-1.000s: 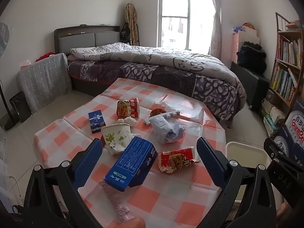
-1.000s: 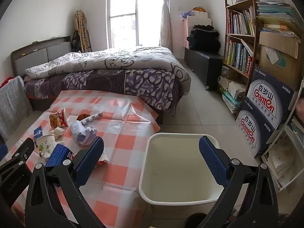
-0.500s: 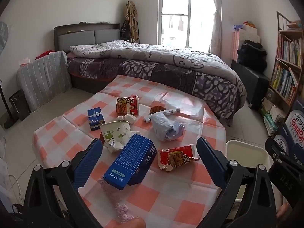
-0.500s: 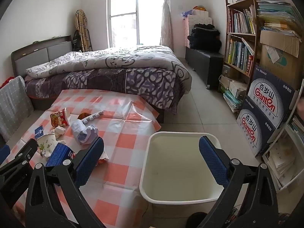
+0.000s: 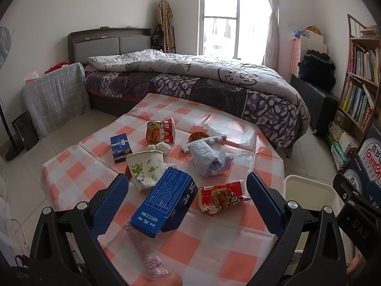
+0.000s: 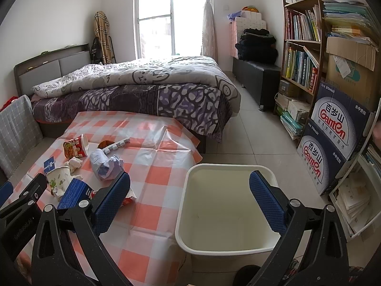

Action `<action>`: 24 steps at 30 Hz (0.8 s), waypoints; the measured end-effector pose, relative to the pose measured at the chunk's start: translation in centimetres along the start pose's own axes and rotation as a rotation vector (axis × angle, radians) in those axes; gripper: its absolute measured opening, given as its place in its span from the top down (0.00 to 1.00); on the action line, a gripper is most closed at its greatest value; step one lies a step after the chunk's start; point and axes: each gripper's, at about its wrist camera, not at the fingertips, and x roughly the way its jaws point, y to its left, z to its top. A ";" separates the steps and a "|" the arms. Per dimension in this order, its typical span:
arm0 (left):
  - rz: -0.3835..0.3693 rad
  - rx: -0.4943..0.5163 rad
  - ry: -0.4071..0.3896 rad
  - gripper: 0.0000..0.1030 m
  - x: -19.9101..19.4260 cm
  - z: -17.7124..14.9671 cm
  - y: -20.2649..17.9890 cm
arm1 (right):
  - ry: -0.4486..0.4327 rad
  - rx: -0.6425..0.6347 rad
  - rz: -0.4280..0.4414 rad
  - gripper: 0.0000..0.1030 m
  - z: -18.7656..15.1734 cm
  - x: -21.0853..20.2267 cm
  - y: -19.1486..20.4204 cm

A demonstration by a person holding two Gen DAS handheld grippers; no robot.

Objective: Collect trash

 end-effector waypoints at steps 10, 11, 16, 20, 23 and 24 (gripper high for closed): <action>0.003 -0.009 0.000 0.06 0.0 -0.7 0.3 | 0.002 -0.001 0.000 0.07 -0.4 0.2 0.2; 0.003 -0.009 0.001 0.06 0.0 -0.8 0.3 | 0.004 0.000 0.001 0.07 -0.2 0.2 0.1; 0.000 -0.005 0.002 0.06 0.1 -0.2 0.3 | 0.005 0.000 0.001 0.07 -0.2 0.1 0.1; 0.000 -0.006 0.003 0.06 0.2 -0.3 0.4 | 0.006 0.000 0.001 0.07 -0.3 0.2 0.2; 0.000 -0.006 0.002 0.06 0.3 -0.4 0.5 | 0.007 0.000 0.001 0.07 -0.3 0.2 0.1; 0.000 -0.006 0.003 0.06 0.3 -0.3 0.4 | 0.007 0.001 0.001 0.07 -0.2 0.2 0.1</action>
